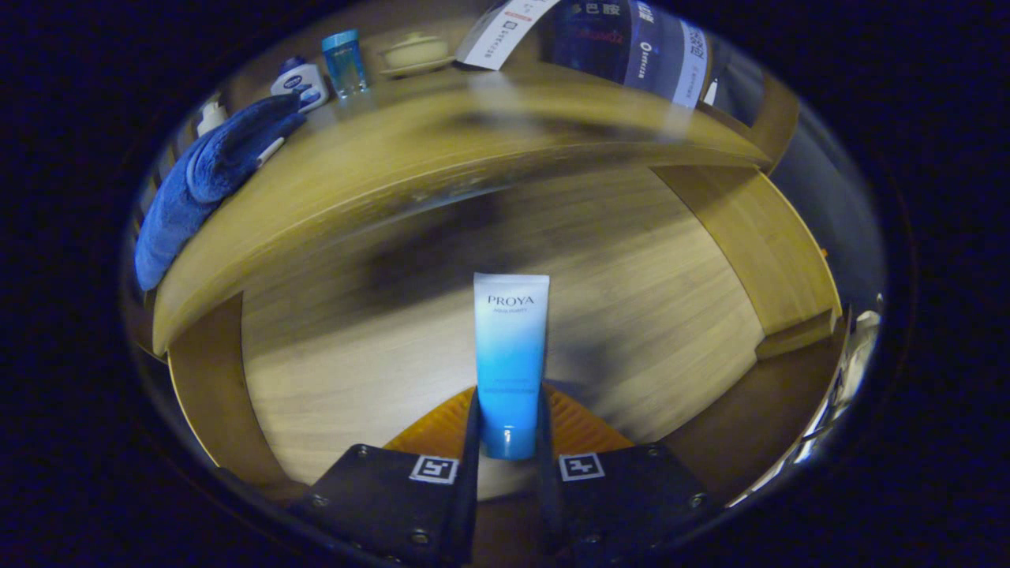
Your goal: Pull open the drawer, take out the items inside it, and place them on the countertop above the cabinet.
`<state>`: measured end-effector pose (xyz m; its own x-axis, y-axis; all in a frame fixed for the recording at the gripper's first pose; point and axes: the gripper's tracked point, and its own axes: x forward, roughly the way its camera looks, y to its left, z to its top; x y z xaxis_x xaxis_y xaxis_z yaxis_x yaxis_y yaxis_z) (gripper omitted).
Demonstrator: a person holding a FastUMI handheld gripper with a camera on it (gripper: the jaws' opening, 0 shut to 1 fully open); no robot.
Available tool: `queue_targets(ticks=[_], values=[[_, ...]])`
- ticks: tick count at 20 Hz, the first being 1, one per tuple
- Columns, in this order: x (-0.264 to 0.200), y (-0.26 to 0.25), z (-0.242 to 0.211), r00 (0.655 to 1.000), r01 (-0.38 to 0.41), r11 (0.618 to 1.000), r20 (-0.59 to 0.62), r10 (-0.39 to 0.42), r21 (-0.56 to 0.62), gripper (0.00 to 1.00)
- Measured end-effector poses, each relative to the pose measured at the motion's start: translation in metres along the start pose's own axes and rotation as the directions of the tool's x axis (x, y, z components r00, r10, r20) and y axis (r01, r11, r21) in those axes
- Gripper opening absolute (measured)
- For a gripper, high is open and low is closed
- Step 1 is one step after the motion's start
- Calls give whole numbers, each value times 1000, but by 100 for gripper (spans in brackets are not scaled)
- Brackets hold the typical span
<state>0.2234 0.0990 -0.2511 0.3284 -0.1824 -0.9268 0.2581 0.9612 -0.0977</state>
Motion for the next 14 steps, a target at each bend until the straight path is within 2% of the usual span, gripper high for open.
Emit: queue_targets(ticks=[5, 14], values=[[-19, -4, 13, 999, 26, 999, 36, -26, -23, 32], [-86, -29, 25, 982, 168, 984, 102, -162, -54, 32]])
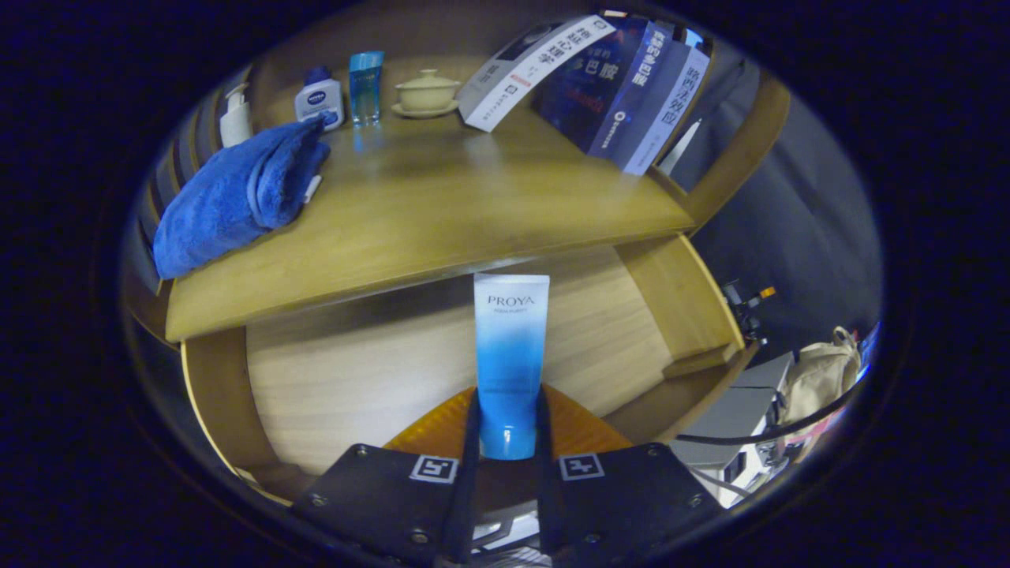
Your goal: Pull open the drawer, take out the items inside it, and place them on the countertop above the cabinet.
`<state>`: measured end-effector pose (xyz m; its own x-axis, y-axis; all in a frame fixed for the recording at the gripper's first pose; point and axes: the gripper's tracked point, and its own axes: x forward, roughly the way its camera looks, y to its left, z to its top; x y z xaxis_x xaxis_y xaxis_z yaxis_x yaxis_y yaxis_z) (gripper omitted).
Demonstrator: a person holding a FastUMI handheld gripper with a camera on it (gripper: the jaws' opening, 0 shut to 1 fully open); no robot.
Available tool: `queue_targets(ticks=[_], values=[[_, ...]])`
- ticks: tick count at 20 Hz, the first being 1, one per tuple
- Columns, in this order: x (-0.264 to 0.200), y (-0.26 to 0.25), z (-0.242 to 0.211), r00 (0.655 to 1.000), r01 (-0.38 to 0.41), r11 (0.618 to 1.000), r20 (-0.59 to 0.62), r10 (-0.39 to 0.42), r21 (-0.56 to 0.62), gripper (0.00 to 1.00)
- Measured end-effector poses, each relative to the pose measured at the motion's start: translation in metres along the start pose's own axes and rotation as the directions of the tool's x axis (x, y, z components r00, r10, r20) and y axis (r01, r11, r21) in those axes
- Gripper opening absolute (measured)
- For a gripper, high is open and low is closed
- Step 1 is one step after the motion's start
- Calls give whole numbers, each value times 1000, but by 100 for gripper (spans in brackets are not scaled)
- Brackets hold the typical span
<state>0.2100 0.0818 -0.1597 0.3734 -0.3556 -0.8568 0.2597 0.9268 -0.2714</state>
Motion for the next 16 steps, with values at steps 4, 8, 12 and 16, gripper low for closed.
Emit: queue_targets(ticks=[4, 8, 12, 16], values=[[-22, -18, -1, 999, 38, 999, 26, -38, 13, 32], [-41, -33, 1, 996, 67, 997, 58, -69, 37, 32], [-59, -44, 4, 992, 91, 994, 83, -97, 64, 32], [-75, -38, 26, 987, 57, 994, 146, -70, 96, 32]])
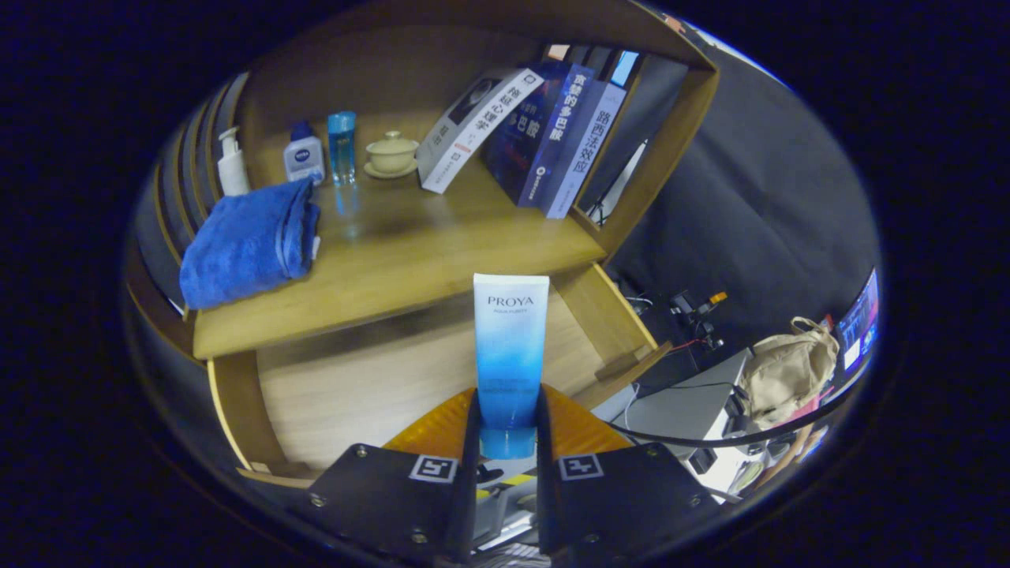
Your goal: Pull open the drawer, take out the items inside it, and place them on the countertop above the cabinet.
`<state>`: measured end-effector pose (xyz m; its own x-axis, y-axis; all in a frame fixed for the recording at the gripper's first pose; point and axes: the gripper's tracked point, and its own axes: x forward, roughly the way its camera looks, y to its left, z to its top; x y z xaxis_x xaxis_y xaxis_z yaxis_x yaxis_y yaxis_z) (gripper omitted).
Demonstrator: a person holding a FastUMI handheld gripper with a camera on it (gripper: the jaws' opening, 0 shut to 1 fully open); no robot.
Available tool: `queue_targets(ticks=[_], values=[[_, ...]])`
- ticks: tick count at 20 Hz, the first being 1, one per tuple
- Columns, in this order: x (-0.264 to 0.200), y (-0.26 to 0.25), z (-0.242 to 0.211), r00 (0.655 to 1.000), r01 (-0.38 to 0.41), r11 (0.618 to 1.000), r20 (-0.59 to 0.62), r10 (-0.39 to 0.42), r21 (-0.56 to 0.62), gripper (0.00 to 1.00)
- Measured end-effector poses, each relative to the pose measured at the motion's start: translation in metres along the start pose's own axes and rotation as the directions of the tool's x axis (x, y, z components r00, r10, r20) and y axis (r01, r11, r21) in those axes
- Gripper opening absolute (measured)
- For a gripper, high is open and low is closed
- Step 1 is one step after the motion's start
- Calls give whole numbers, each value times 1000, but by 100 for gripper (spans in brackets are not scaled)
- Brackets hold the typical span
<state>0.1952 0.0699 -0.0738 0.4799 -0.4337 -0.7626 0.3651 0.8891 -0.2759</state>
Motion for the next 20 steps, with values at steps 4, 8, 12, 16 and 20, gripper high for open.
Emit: queue_targets(ticks=[4, 8, 12, 16, 20], values=[[5, 21, 28, 997, -71, 997, 36, 71, 13, 32], [31, 51, 50, 987, -157, 987, 45, 156, 15, 32], [55, 78, 65, 970, -239, 971, 33, 239, -8, 32], [77, 99, 78, 953, -302, 953, 32, 302, -28, 32], [95, 115, 84, 934, -347, 935, 64, 351, -75, 32]])
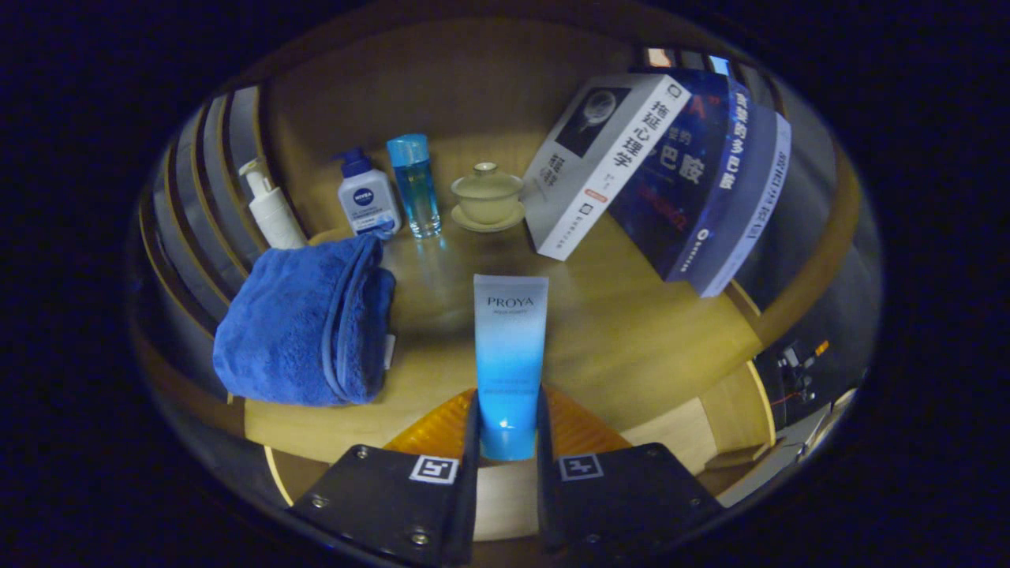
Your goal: Pull open the drawer, take out the items inside it, and place them on the countertop above the cabinet.
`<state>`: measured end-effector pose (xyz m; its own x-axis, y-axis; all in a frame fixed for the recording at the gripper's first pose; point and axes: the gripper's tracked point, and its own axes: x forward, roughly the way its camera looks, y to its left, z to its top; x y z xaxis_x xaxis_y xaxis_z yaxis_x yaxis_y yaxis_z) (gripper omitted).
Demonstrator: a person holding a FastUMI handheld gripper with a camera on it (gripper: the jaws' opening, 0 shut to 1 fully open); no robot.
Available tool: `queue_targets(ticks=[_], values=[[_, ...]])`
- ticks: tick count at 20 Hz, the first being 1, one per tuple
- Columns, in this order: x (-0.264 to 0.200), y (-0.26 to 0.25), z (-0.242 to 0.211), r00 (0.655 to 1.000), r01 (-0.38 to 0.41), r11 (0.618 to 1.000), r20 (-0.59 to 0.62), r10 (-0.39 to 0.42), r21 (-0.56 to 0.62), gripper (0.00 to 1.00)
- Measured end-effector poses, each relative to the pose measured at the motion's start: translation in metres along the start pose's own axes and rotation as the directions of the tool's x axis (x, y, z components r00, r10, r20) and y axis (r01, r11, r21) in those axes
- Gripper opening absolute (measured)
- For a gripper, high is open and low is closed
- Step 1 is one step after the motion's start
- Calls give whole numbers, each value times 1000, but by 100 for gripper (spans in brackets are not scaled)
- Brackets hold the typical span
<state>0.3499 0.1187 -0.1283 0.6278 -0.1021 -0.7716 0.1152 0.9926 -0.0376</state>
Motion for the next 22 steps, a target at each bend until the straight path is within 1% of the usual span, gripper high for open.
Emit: queue_targets(ticks=[3, 4, 5, 6, 8, 10, 12, 15, 17, 19, 22], values=[[6, 4, 6, 999, -33, 999, 42, 34, -15, 33], [8, 5, 2, 998, -48, 999, 41, 48, -22, 40], [8, 7, 3, 996, -63, 998, 56, 64, -22, 40], [6, 12, 5, 992, -87, 996, 87, 88, -16, 43], [0, 20, 11, 979, -135, 991, 150, 137, -23, 69], [-13, 28, 18, 956, -181, 983, 227, 186, -42, 96], [-31, 31, 26, 928, -204, 977, 306, 213, -59, 95], [-64, 26, 30, 884, -198, 978, 417, 210, -72, 95], [-86, 16, 24, 862, -172, 983, 473, 181, -63, 95], [-105, 4, 12, 837, -150, 988, 529, 143, -29, 95], [-133, -8, -14, 799, -153, 988, 592, 109, 24, 95]])
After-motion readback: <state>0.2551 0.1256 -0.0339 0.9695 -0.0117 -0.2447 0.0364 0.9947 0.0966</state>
